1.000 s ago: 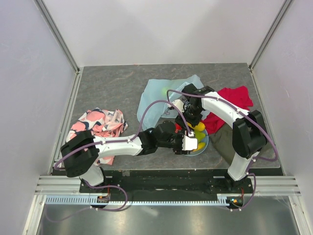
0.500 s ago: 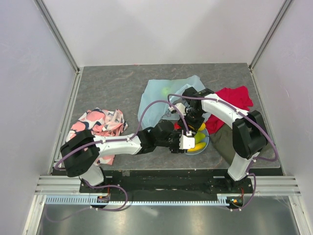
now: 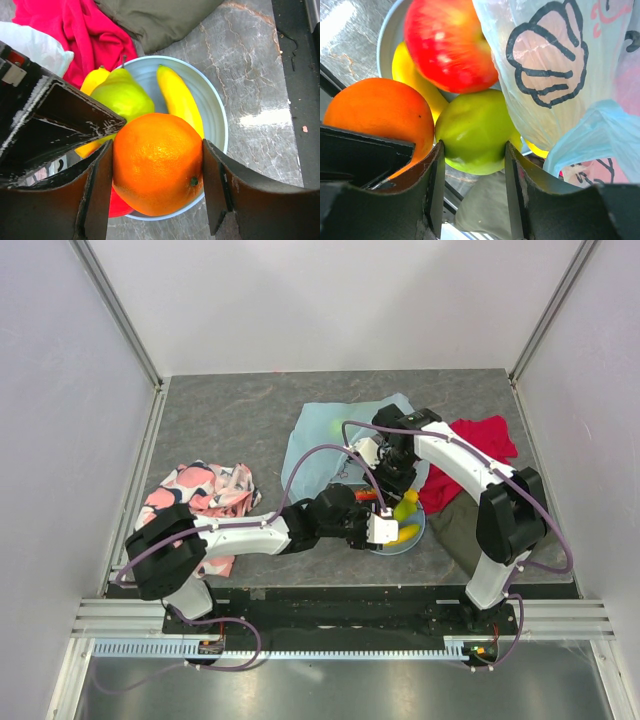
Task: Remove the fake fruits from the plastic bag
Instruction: Place the fake fruit on the plate.
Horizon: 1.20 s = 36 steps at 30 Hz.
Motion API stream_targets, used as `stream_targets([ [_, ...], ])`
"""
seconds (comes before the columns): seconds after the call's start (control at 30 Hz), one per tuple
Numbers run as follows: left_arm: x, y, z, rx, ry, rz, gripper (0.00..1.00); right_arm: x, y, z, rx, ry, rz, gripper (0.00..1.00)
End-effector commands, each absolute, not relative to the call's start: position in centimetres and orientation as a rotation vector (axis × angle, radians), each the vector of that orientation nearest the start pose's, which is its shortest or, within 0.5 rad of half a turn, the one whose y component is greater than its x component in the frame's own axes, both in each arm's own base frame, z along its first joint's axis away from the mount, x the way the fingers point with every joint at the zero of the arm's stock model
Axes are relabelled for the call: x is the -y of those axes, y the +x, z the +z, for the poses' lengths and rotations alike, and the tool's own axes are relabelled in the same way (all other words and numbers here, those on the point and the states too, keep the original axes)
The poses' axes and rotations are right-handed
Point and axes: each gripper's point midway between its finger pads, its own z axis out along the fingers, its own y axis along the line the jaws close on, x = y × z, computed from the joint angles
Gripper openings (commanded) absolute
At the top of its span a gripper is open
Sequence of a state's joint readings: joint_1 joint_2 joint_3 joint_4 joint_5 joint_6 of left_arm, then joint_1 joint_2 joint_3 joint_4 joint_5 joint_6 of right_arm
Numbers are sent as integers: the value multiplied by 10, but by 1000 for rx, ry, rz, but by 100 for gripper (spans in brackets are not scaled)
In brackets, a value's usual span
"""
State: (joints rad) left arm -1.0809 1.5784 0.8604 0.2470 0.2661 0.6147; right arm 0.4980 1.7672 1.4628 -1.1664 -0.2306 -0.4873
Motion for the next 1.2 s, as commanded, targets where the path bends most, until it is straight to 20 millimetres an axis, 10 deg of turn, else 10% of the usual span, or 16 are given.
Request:
stream_targets([
  [0.0,425,210,130,-1145,1626,-509,2,-165,258,114,-2656,-1440,359,31],
  [0.3,434,228,115,-1137,1622,-449,2,-156,253,110,-2702,-1392,350,31],
  [0.8,429,269,147,-1177,1418,-264,2,-151,253,108,-2732,-1344,355,31],
  [1.13,419,250,98,-1291,1565,-315,2,-149,254,105,-2741,-1325,353,32],
  [1.17,417,249,97,-1303,1569,-317,15,-150,254,103,-2744,-1326,353,32],
])
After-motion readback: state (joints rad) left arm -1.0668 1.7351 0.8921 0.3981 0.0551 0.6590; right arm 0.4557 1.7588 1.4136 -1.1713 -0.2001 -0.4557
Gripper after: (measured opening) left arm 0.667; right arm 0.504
